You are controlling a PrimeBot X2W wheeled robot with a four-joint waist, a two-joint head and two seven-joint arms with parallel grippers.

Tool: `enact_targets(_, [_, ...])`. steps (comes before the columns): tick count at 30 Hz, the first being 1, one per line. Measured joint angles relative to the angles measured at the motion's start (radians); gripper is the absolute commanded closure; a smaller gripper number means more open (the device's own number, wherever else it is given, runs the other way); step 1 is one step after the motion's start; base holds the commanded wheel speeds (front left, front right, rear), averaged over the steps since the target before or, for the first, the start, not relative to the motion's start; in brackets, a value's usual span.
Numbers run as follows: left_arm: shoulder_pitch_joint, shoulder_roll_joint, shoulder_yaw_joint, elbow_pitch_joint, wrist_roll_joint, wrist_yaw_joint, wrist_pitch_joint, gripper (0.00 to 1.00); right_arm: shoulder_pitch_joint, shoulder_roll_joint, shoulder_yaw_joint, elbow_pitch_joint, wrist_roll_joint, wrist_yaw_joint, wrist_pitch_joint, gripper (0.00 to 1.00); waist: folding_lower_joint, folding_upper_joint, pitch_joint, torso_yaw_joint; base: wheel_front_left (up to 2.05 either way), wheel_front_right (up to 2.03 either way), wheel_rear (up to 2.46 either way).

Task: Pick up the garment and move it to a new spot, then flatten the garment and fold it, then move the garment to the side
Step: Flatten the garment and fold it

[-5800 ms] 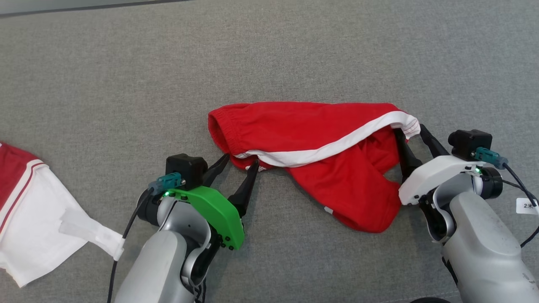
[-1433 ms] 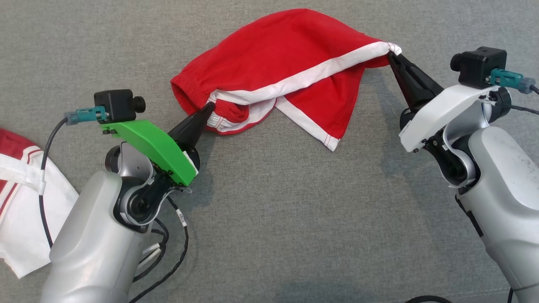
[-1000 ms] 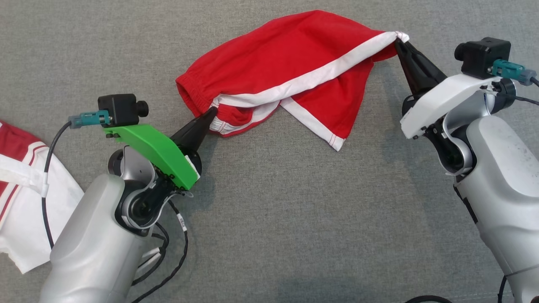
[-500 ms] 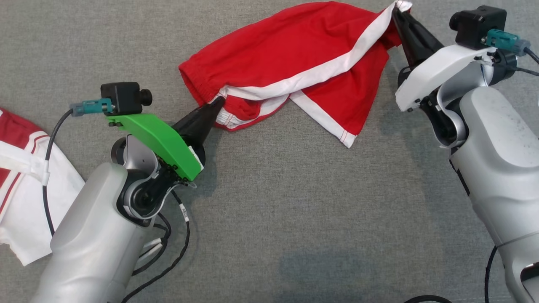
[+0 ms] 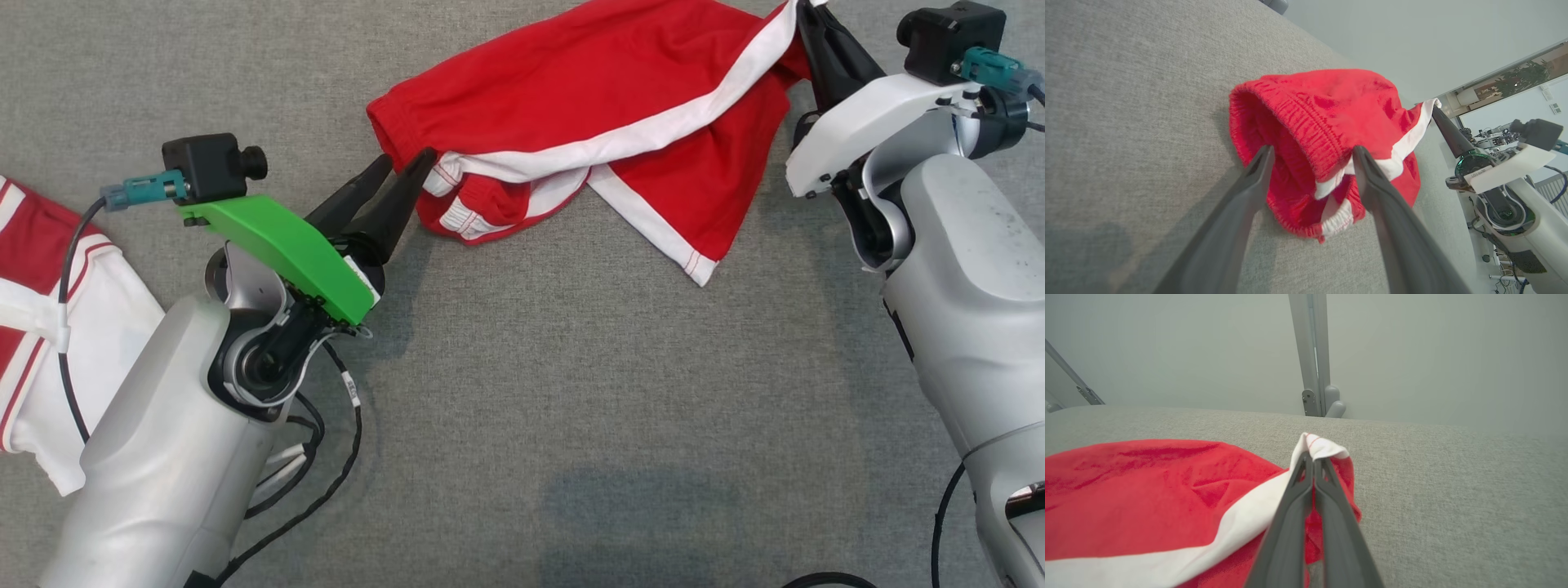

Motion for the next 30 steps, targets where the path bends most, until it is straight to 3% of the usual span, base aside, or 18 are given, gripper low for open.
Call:
enact_targets(8, [-0.032,-0.006,-0.015,0.034,-0.002,0.000,-0.027,0.00,-0.014,-0.005,-0.014,0.056,-0.014,0.000,-0.019,1.00,0.0000,0.0000,-0.015,0.003,0.00,0.00,0.00])
enact_targets(9, [-0.035,-0.009,-0.016,0.040,-0.002,0.000,-0.034,0.00,-0.016,-0.002,-0.014,0.063,-0.016,0.000,-0.020,0.68,0.0000,0.0000,-0.017,0.003,0.00,0.00,0.00])
enact_targets(10, [-0.037,-0.011,-0.017,0.046,-0.002,0.000,-0.042,0.00,-0.016,0.000,-0.010,0.067,-0.018,0.000,-0.021,0.05,0.0000,0.0000,-0.020,0.002,0.00,0.00,0.00])
enact_targets(14, [-0.035,-0.008,-0.025,0.073,0.007,0.000,-0.083,0.00,-0.002,0.002,0.004,0.078,-0.038,0.000,-0.049,0.00,0.0000,0.0000,-0.043,-0.001,0.00,0.00,0.00])
enact_targets(21, [0.084,0.059,-0.058,0.100,0.125,0.010,-0.229,0.00,0.167,-0.033,0.043,0.006,-0.105,0.000,-0.101,0.00,0.0000,0.0000,-0.144,-0.010,0.00,0.00,0.00])
enact_targets(25, [0.211,0.093,-0.047,0.068,0.167,0.074,-0.342,0.00,0.332,-0.056,-0.027,-0.105,-0.128,0.000,-0.109,0.00,-0.0001,0.0000,-0.225,-0.018,0.00,0.00,0.00])
enact_targets(30, [0.394,0.150,-0.041,-0.018,0.275,0.148,-0.459,0.00,0.568,-0.046,-0.193,-0.352,-0.217,0.000,-0.111,0.00,-0.0001,0.0000,-0.325,-0.032,0.00,0.00,0.00])
